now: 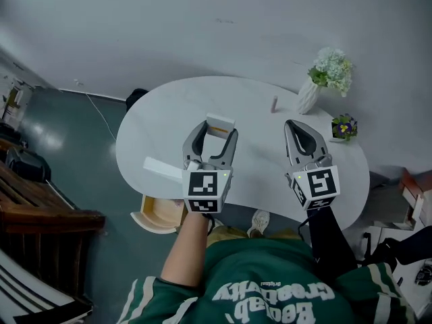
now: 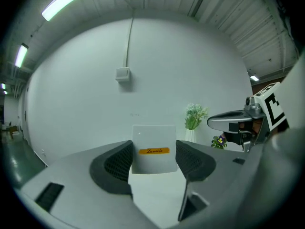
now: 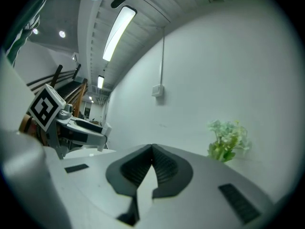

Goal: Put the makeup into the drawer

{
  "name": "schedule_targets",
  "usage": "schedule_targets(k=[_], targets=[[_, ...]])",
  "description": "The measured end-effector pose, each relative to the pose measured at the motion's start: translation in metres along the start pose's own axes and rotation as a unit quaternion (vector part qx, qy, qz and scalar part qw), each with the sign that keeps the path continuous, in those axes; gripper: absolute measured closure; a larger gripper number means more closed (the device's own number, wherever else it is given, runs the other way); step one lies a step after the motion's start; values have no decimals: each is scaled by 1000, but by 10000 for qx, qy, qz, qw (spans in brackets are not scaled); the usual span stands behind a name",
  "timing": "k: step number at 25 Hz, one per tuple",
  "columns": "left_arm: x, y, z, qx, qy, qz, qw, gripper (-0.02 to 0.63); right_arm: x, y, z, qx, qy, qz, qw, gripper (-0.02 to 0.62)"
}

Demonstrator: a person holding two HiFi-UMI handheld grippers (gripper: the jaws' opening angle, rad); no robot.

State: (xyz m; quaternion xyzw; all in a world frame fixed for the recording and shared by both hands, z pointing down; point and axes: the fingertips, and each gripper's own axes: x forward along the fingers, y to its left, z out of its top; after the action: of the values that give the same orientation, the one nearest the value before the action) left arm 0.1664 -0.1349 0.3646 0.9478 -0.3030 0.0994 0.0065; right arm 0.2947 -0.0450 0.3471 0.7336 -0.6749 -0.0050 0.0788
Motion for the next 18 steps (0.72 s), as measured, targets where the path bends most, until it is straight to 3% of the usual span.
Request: schedule_targets(k=[9,18], targets=[[-100,123,-22,-73,173,805,9966,324,59,154,25,-14,-109,1015,9948,591],[-216,241,-53,-239,332,1768,9834,324,101,321,48,-42,-242,2064,9782,591]])
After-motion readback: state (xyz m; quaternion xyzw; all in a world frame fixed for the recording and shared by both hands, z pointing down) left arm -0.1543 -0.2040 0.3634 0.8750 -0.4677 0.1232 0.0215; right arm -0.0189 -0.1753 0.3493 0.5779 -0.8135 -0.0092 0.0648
